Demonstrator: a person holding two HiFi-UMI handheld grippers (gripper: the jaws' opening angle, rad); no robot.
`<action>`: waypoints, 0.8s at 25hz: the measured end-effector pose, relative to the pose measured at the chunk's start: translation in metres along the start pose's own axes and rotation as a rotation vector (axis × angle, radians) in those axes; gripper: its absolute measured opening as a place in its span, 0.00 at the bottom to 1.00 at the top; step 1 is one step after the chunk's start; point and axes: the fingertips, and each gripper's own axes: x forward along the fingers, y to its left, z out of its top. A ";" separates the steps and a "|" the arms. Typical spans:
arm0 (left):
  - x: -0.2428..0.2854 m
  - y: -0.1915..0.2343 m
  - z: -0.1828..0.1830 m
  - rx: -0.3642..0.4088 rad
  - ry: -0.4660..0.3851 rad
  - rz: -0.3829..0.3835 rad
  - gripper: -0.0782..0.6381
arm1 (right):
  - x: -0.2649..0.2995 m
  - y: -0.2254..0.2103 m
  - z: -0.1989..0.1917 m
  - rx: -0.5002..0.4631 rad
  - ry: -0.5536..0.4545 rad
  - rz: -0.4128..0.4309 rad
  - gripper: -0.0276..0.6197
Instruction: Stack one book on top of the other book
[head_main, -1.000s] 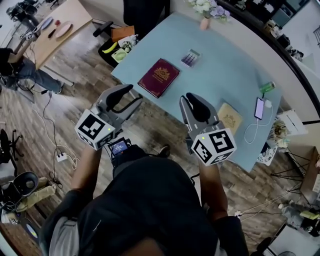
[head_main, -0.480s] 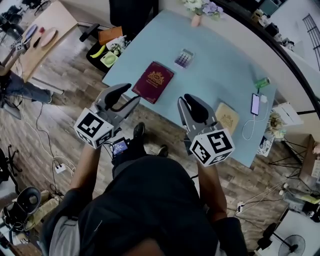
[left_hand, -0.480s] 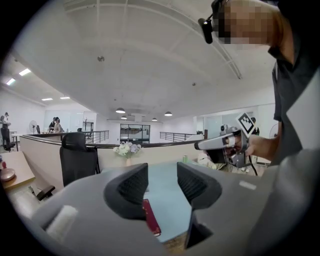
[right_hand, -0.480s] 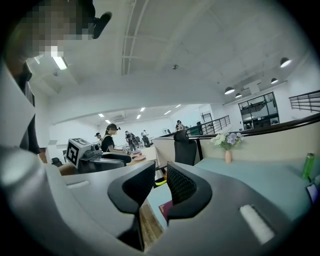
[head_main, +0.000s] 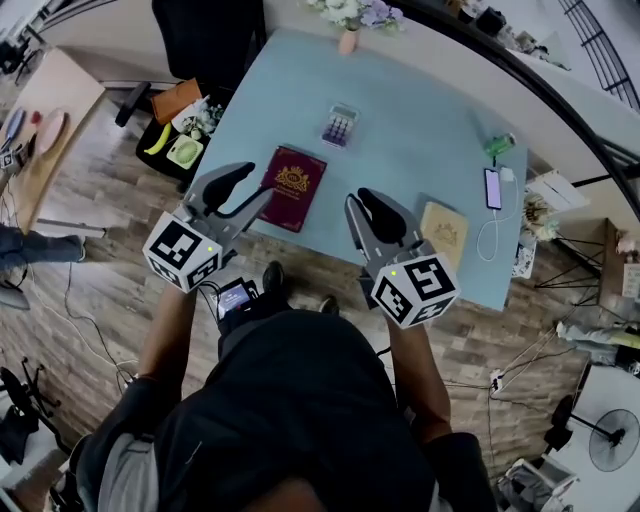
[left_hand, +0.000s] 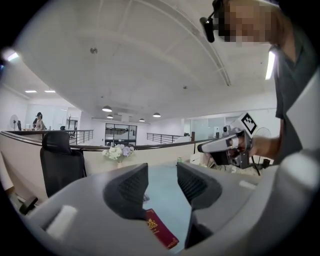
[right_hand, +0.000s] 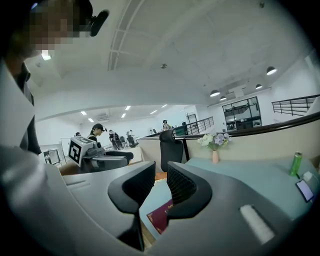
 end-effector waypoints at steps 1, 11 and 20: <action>0.002 0.006 -0.003 -0.004 0.003 -0.009 0.42 | 0.005 -0.001 -0.001 0.004 0.004 -0.011 0.13; 0.028 0.058 -0.047 -0.052 0.069 -0.066 0.42 | 0.050 -0.017 -0.029 0.054 0.059 -0.092 0.13; 0.049 0.086 -0.106 -0.111 0.160 -0.088 0.42 | 0.090 -0.036 -0.073 0.123 0.132 -0.135 0.13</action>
